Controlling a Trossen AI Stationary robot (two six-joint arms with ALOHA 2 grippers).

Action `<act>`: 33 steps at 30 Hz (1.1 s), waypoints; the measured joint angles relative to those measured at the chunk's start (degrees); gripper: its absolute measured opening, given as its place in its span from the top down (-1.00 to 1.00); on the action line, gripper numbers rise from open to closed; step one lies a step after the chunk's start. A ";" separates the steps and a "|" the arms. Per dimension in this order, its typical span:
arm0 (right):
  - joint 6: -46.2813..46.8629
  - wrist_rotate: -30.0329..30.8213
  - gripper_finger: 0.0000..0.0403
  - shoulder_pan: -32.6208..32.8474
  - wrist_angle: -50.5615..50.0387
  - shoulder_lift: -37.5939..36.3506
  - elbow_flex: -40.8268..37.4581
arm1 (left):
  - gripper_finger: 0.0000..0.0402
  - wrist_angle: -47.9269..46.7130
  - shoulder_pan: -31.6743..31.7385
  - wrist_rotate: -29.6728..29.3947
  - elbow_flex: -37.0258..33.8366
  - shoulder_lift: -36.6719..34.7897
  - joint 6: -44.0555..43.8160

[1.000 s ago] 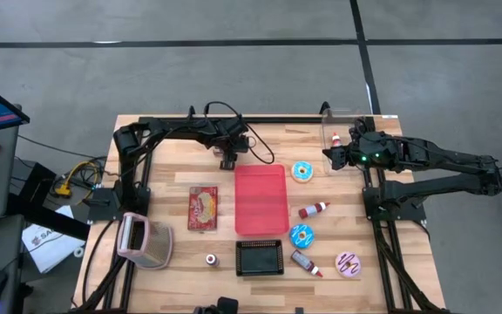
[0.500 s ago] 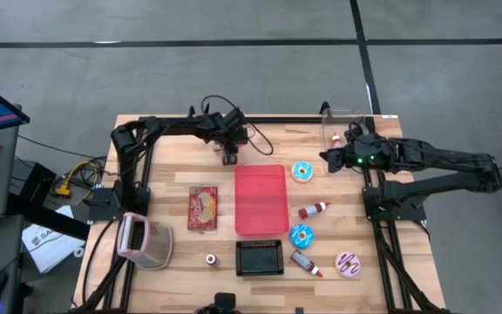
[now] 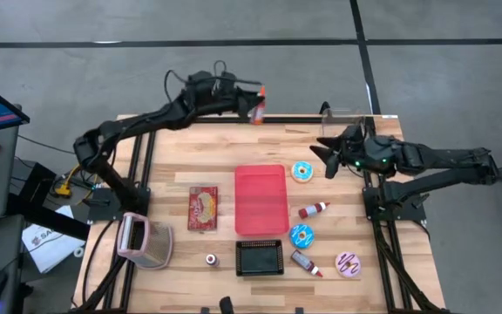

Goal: Pick & Place Food Item
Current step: Put the orange food coloring bottle into the transparent bin

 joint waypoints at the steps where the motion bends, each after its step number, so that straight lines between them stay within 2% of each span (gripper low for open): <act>1: -2.82 1.20 0.04 0.52 1.43 0.06 0.00 | 0.47 4.20 -0.56 -1.55 -1.09 -0.27 -3.43; 5: -14.48 8.06 0.04 3.10 5.71 0.51 0.00 | 0.47 17.33 -4.13 -11.26 -3.57 0.37 -13.29; 9: -25.09 14.48 0.04 5.42 8.77 1.48 0.04 | 0.47 27.64 -7.96 -22.56 -5.07 2.37 -16.52; 13: -28.80 20.48 -0.01 6.47 8.98 2.95 0.04 | 0.47 33.56 -11.40 -31.54 -5.31 4.64 -17.06; 16: -30.47 23.20 -0.06 6.51 9.06 4.61 0.04 | 0.47 38.05 -13.57 -35.92 -5.24 7.36 -21.20; 20: -30.85 23.37 -0.14 5.94 11.49 7.11 0.04 | 0.47 41.93 -16.21 -38.49 -3.24 11.15 -25.34; 24: -32.68 23.37 -0.22 5.55 15.47 9.07 0.02 | 0.47 42.20 -17.73 -38.44 -0.23 13.50 -27.10; 33: -39.33 23.34 -0.30 4.85 25.62 10.43 0.04 | 0.47 40.63 -19.19 -37.42 4.82 14.56 -28.54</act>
